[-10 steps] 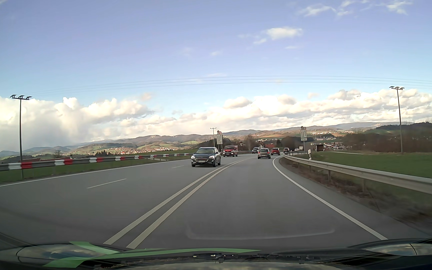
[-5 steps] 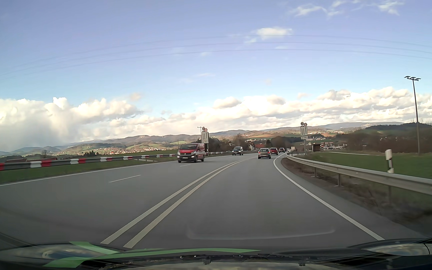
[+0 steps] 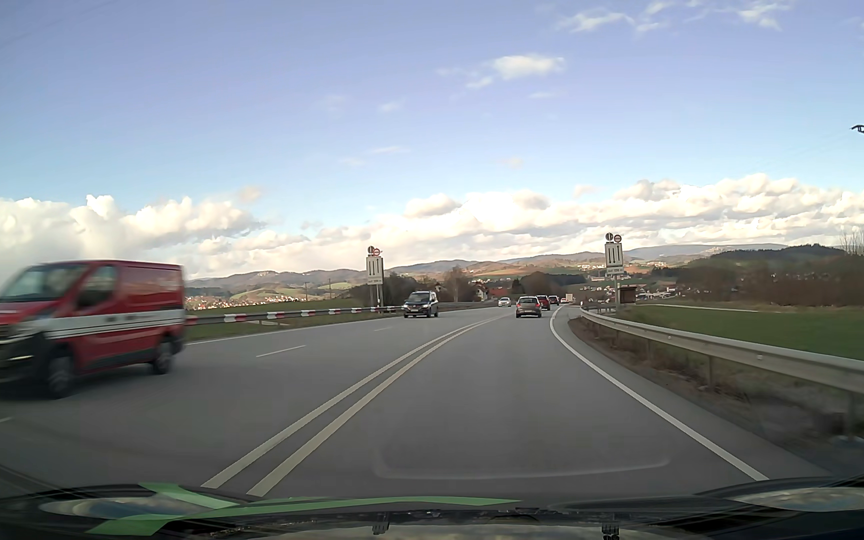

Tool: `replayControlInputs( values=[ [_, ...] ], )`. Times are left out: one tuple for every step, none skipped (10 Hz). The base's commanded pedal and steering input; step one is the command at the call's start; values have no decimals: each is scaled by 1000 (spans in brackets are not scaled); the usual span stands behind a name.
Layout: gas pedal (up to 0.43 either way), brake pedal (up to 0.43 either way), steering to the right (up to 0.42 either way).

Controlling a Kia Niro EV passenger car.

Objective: Follow the waypoints while adhering to traffic rules and regulations

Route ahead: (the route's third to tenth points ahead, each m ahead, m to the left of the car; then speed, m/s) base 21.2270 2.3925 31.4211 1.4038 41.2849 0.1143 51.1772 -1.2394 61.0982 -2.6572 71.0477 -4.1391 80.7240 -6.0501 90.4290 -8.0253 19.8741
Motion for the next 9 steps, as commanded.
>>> replayControlInputs(
  values=[
    [0,0,19],
    [0,0,19],
    [0,0,19],
    [0,0,19],
    [0,0,19],
    [0,0,20],
    [0,0,21],
    [0,0,23],
    [0,0,24]
  ],
)
